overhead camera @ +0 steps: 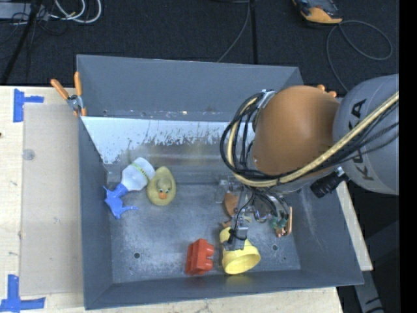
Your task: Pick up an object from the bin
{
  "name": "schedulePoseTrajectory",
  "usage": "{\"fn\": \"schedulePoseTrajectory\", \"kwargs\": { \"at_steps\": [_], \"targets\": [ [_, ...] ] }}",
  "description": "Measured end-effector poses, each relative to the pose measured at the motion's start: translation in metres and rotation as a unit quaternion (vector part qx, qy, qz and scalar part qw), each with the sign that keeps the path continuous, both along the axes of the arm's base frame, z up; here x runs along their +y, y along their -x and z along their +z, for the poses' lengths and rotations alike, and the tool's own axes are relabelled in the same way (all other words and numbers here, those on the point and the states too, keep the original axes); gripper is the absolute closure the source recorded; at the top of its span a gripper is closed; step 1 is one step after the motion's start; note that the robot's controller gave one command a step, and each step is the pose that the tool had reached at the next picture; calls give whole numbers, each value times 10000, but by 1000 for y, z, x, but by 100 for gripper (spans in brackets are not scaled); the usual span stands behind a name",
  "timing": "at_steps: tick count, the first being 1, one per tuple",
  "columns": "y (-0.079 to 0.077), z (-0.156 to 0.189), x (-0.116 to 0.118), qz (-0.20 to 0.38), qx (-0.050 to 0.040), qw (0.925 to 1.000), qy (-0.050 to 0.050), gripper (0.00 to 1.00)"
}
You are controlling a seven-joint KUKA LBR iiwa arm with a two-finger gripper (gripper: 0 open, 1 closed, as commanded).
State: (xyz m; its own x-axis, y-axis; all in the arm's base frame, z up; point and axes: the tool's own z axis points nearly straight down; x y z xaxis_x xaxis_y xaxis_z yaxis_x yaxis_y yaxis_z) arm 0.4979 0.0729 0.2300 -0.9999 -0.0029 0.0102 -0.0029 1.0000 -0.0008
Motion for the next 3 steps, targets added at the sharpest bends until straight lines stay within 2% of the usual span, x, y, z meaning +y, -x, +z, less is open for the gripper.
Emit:
{"fn": "schedulePoseTrajectory", "kwargs": {
  "at_steps": [1,2,3],
  "targets": [
    [-1,4,0,-13,-40,10000,-5,0],
    [4,-25,-10,426,-48,9991,-10,0],
    [1,-84,-37,807,-53,9967,-10,0]
  ]
}}
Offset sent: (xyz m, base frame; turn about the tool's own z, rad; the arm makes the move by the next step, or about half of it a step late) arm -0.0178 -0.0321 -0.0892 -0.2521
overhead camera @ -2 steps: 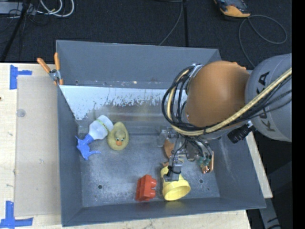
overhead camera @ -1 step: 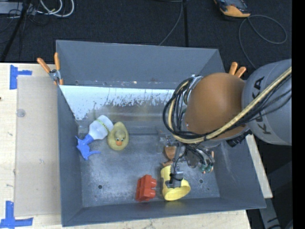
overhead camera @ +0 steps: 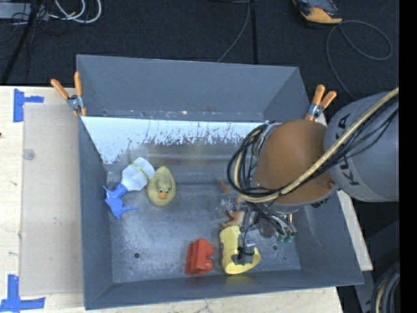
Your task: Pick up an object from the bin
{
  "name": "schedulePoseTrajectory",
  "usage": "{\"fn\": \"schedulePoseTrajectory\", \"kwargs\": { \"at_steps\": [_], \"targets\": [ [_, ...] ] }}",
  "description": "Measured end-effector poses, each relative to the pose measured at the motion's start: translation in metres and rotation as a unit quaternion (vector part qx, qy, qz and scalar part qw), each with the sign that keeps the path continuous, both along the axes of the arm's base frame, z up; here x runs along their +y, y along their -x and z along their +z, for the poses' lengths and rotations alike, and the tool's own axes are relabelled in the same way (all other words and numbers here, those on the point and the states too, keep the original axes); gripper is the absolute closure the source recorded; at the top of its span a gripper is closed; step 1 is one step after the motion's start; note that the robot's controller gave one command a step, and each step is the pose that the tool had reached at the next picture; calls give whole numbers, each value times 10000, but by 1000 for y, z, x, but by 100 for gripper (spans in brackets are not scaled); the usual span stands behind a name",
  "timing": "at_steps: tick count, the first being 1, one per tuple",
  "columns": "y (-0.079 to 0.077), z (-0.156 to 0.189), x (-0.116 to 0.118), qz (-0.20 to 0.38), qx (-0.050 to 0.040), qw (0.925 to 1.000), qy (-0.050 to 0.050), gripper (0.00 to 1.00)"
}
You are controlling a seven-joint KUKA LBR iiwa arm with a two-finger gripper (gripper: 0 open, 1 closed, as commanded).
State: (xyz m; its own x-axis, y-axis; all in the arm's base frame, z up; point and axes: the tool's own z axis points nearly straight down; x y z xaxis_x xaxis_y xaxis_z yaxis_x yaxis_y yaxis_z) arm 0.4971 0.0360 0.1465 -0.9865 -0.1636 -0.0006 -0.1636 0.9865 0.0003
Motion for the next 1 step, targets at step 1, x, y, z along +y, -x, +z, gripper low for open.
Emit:
{"fn": "schedulePoseTrajectory", "kwargs": {
  "at_steps": [1],
  "targets": [
    [7,-46,6,760,23,9971,6,0]
  ]
}}
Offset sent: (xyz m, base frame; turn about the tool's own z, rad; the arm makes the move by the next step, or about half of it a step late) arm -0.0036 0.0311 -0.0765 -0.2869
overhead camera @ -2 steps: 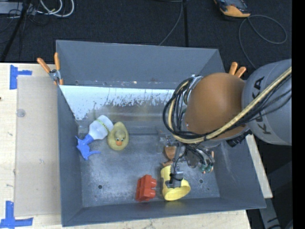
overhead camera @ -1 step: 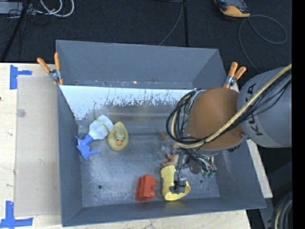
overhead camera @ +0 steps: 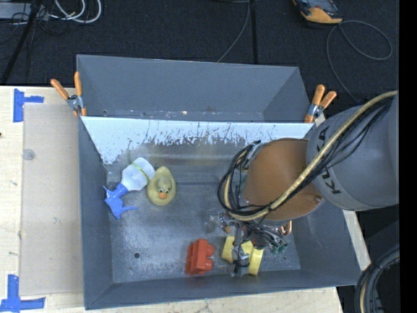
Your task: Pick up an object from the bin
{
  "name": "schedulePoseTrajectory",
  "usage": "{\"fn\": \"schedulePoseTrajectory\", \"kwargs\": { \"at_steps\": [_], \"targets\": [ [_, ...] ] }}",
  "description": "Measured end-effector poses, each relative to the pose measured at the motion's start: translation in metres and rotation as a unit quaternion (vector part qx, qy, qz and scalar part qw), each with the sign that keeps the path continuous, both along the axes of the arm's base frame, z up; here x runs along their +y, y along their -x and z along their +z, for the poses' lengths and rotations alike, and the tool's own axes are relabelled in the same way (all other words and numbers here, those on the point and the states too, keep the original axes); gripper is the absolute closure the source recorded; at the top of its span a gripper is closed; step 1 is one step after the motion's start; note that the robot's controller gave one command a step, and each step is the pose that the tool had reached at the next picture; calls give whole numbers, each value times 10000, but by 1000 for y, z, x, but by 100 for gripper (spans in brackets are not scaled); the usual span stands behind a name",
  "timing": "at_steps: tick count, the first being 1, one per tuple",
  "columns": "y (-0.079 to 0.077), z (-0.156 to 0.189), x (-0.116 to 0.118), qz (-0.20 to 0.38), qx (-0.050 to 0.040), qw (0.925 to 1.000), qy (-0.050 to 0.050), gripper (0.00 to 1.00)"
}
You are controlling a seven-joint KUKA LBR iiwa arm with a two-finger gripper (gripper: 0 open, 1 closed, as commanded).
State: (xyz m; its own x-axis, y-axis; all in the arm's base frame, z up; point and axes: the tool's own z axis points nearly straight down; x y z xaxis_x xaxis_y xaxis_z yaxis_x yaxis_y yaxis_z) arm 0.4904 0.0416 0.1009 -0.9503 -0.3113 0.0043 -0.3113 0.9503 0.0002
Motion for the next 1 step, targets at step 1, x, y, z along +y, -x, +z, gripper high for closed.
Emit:
{"fn": "schedulePoseTrajectory", "kwargs": {
  "at_steps": [1],
  "targets": [
    [-3,-28,22,657,-19,9978,-10,0]
  ]
}}
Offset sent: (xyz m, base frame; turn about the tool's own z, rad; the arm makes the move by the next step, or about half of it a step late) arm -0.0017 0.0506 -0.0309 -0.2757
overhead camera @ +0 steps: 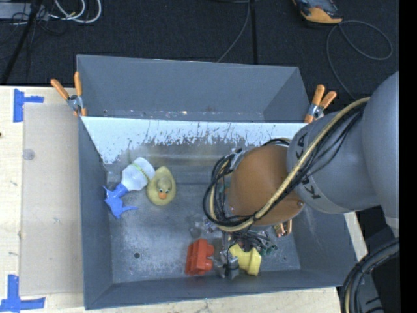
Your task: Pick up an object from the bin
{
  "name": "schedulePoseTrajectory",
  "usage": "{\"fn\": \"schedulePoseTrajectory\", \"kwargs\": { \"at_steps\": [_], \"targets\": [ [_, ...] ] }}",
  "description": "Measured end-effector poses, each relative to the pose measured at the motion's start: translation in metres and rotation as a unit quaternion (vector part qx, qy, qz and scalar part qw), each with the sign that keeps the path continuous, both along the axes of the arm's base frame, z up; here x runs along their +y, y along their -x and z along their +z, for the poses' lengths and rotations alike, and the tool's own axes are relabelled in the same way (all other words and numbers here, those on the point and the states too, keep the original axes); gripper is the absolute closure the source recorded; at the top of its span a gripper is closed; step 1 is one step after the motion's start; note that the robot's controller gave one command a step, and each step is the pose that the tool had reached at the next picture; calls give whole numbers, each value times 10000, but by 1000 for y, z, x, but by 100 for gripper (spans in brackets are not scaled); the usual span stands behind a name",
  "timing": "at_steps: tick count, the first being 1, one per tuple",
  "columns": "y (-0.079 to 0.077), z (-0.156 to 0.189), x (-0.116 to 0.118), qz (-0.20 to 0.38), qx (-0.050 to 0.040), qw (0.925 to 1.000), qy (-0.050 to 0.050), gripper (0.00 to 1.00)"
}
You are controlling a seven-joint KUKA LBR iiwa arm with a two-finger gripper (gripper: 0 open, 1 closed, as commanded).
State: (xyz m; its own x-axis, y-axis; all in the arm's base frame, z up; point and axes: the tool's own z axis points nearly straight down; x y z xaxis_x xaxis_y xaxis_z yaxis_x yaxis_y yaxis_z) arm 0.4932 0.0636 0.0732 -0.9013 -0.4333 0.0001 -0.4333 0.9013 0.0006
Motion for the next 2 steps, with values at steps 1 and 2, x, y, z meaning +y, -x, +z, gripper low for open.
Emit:
{"fn": "schedulePoseTrajectory", "kwargs": {
  "at_steps": [1,2],
  "targets": [
    [4,-4,29,703,20,9975,0,100],
    [4,-4,29,697,21,9976,1,100]
  ]
}}
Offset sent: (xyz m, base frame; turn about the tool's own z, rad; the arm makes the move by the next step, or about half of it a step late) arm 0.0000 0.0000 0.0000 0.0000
